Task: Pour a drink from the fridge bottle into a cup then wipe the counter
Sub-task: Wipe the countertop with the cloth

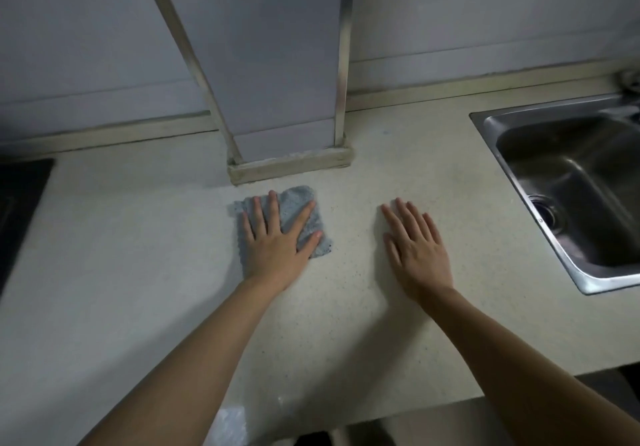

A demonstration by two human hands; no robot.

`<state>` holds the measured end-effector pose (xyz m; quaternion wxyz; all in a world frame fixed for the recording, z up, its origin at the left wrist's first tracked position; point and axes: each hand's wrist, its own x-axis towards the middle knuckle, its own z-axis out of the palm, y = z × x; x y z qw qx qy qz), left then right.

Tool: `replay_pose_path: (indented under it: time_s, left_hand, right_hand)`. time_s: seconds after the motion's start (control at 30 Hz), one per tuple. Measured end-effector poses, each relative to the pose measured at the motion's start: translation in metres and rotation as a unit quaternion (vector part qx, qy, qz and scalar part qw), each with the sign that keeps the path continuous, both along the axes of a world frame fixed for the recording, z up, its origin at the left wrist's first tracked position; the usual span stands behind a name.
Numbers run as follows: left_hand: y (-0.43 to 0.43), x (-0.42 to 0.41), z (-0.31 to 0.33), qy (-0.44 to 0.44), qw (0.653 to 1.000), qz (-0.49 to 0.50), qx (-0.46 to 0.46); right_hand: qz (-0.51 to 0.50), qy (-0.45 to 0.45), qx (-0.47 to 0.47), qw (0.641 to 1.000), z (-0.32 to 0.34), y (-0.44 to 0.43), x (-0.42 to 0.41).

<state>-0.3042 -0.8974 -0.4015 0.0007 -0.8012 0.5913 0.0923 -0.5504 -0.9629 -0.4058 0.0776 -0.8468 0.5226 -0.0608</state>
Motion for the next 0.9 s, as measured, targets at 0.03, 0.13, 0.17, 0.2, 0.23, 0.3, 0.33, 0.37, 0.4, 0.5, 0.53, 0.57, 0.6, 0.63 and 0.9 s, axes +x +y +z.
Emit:
replay_pose_path:
  time_s: [0.03, 0.13, 0.17, 0.2, 0.23, 0.3, 0.33, 0.37, 0.4, 0.5, 0.53, 0.57, 0.6, 0.63, 0.9]
  left_hand:
    - [0.007, 0.001, 0.0, -0.003, 1.0, -0.006, -0.003]
    - [0.03, 0.001, 0.001, -0.015, 1.0, 0.001, -0.007]
    - [0.041, -0.001, 0.001, -0.019, 1.0, 0.008, -0.008]
    - [0.053, -0.004, -0.001, -0.023, 1.0, 0.016, -0.009]
    - [0.067, -0.007, -0.002, -0.027, 0.999, 0.021, -0.015]
    - [0.098, -0.012, -0.006, -0.033, 0.998, 0.027, -0.039]
    - [0.113, -0.013, -0.008, -0.032, 0.998, 0.031, -0.05]
    - [0.127, -0.012, -0.009, -0.029, 0.997, 0.037, -0.055]
    - [0.136, -0.01, -0.01, -0.024, 0.997, 0.045, -0.052]
    - [0.134, -0.005, -0.005, -0.014, 0.992, 0.121, -0.042]
    - [0.124, -0.006, -0.001, -0.009, 0.986, 0.161, -0.032]
    - [0.111, -0.009, 0.002, 0.0, 0.981, 0.194, -0.014]
    - [0.097, -0.012, 0.003, 0.013, 0.977, 0.212, 0.004]
    - [0.083, -0.019, 0.005, 0.024, 0.977, 0.21, 0.021]
    - [0.077, -0.088, 0.003, -0.014, 1.0, -0.017, 0.01]
  right_hand:
    - [0.001, -0.002, -0.001, 1.0, 0.0, 0.0, -0.001]
    - [0.006, -0.01, -0.006, 1.0, 0.001, -0.003, -0.003]
    - [0.009, -0.012, -0.008, 1.0, 0.0, -0.003, -0.003]
    - [0.013, -0.014, -0.01, 1.0, -0.001, -0.003, -0.003]
    - [0.014, -0.015, -0.011, 1.0, -0.002, -0.002, -0.003]
    - [0.014, -0.012, -0.011, 1.0, -0.004, -0.001, -0.004]
    - [0.014, -0.012, -0.01, 1.0, -0.004, 0.0, -0.005]
    - [0.017, -0.013, -0.012, 1.0, -0.003, 0.002, -0.006]
    - [0.027, -0.009, -0.019, 0.999, -0.001, 0.006, -0.004]
    - [0.105, 0.01, -0.037, 0.994, 0.006, 0.032, 0.002]
    - [0.125, 0.011, -0.035, 0.991, 0.005, 0.042, 0.0]
    - [0.135, 0.014, -0.034, 0.99, 0.002, 0.049, -0.005]
    - [0.135, 0.016, -0.032, 0.99, -0.001, 0.054, -0.011]
    - [0.129, 0.015, -0.026, 0.991, -0.003, 0.055, -0.017]
    - [0.13, -0.017, -0.024, 0.991, -0.003, 0.052, -0.024]
